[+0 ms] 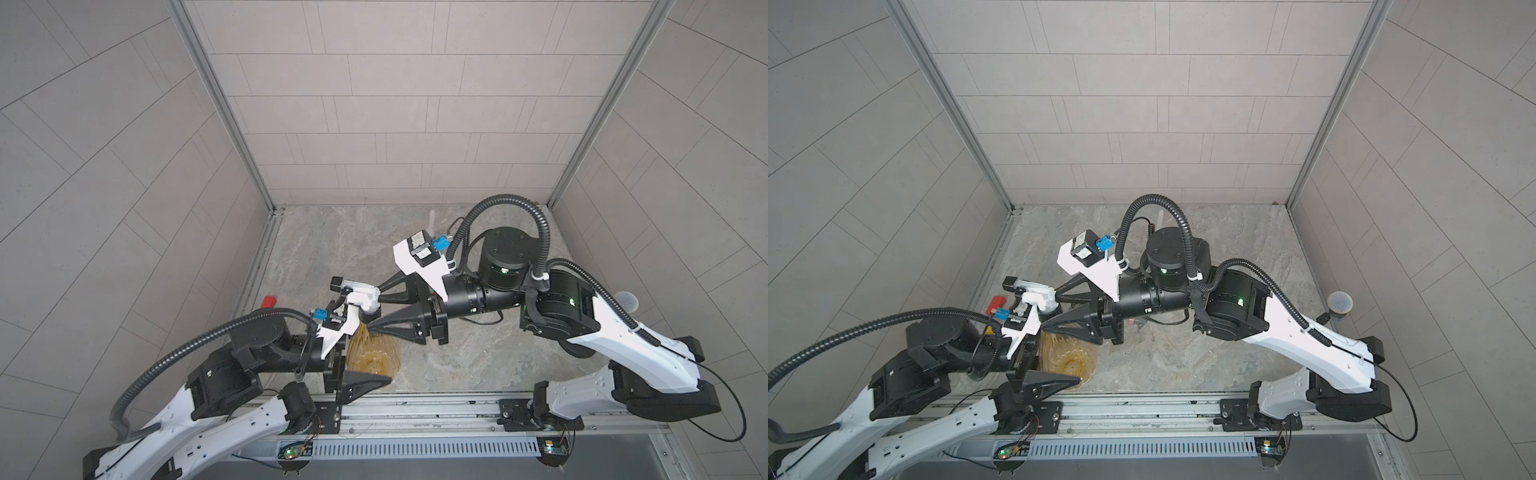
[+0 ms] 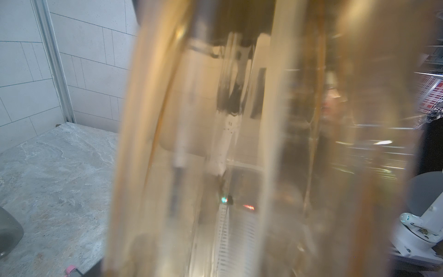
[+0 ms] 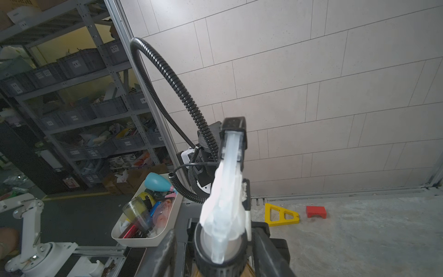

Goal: Attach spray nozzles to spray bottles
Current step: Screw the spray nozzle on the spray bottle.

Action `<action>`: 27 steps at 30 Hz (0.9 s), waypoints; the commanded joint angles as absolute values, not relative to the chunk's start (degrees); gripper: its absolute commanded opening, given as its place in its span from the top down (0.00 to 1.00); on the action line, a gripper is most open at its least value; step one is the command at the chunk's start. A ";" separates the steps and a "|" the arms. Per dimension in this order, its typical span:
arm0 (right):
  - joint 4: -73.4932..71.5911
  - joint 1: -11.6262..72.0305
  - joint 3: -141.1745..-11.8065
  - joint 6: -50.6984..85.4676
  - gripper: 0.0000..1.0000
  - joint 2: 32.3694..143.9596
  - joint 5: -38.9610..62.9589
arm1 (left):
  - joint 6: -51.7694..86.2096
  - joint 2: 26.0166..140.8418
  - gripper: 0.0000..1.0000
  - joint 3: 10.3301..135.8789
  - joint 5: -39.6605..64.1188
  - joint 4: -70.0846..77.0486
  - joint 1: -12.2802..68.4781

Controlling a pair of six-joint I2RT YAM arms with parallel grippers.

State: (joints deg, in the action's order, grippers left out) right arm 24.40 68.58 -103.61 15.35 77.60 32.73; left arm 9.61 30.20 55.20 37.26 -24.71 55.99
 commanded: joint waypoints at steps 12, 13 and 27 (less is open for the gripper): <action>26.01 71.47 -101.78 15.39 0.74 76.92 23.41 | 7.66 30.50 1.00 57.02 28.27 -24.60 55.69; 26.11 72.55 -101.17 15.99 0.75 76.69 20.80 | 7.50 30.61 1.00 57.08 26.69 -24.61 55.73; 28.66 90.55 -104.80 22.84 0.70 85.14 -28.94 | 6.03 31.74 1.00 56.34 14.55 -24.16 55.70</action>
State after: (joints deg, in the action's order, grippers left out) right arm 26.46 88.38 -106.06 19.49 82.21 -26.63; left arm 5.50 30.17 55.77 19.29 -28.34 56.25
